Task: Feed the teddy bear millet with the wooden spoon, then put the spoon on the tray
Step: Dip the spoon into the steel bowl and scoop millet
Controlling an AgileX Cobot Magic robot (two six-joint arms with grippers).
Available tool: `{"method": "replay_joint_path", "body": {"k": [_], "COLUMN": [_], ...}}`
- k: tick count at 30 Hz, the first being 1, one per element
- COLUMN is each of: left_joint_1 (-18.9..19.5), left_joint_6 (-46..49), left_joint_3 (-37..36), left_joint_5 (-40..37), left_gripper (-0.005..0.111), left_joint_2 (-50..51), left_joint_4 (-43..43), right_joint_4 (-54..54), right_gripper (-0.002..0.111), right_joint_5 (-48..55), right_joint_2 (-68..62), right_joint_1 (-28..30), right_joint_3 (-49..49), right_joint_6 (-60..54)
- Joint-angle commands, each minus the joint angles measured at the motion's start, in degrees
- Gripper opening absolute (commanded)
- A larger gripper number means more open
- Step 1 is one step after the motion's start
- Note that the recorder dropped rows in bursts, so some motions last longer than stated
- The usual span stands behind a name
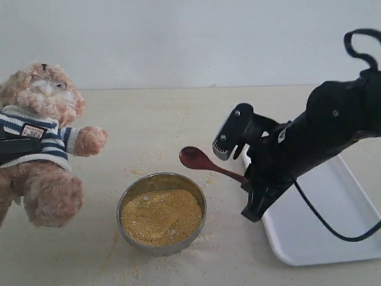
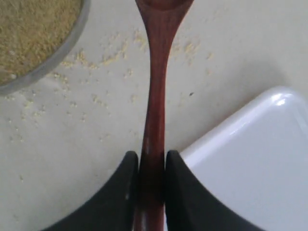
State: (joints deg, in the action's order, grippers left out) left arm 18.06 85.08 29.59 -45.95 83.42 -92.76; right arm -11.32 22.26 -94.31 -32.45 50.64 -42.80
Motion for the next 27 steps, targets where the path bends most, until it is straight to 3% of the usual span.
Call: {"method": "replay_joint_path", "body": {"k": [1,2,4,6,7,10,14,19,27], "left_joint_1": [0.05,0.05,0.05,0.05,0.05,0.05,0.05,0.05,0.05], "left_joint_6": [-0.20,-0.20,-0.20,-0.20,-0.20,-0.20,0.01,0.01,0.01], "left_joint_3": [-0.18,-0.18,-0.18,-0.18,-0.18,-0.18,-0.18,-0.18,-0.18], "left_joint_5": [-0.48,-0.48,-0.48,-0.25,-0.36,-0.73,-0.12,-0.12,-0.12], "left_gripper": [0.005,0.005,0.005,0.005,0.005,0.005,0.005,0.005,0.005], "left_joint_2": [-0.05,-0.05,-0.05,-0.05,-0.05,-0.05,-0.05,-0.05,-0.05], "left_joint_4": [-1.05,-1.05,-1.05,-0.83,-0.84,-1.02,-2.16,-2.16,-2.16], "right_joint_4": [13.30,18.56,52.99,78.48,81.55,81.84,77.41,65.55,61.04], "right_gripper": [0.000,0.000,0.000,0.000,0.000,0.000,0.000,0.000,0.000], "right_joint_5": [4.60,6.28,19.94,40.75,40.99,36.47,25.05,27.02,27.00], "right_joint_2": [15.13,16.76,12.50,2.61,0.45,-2.38,-2.38,-2.38,-2.38], "right_joint_1": [-5.34,-8.81,-21.71,-31.57,-34.25,-37.35,-37.35,-37.35,-36.37], "right_joint_3": [0.74,1.56,3.99,4.99,4.99,4.99,4.99,4.99,4.99], "right_joint_6": [2.94,3.53,19.05,27.73,30.47,39.09,37.32,24.61,29.41]}}
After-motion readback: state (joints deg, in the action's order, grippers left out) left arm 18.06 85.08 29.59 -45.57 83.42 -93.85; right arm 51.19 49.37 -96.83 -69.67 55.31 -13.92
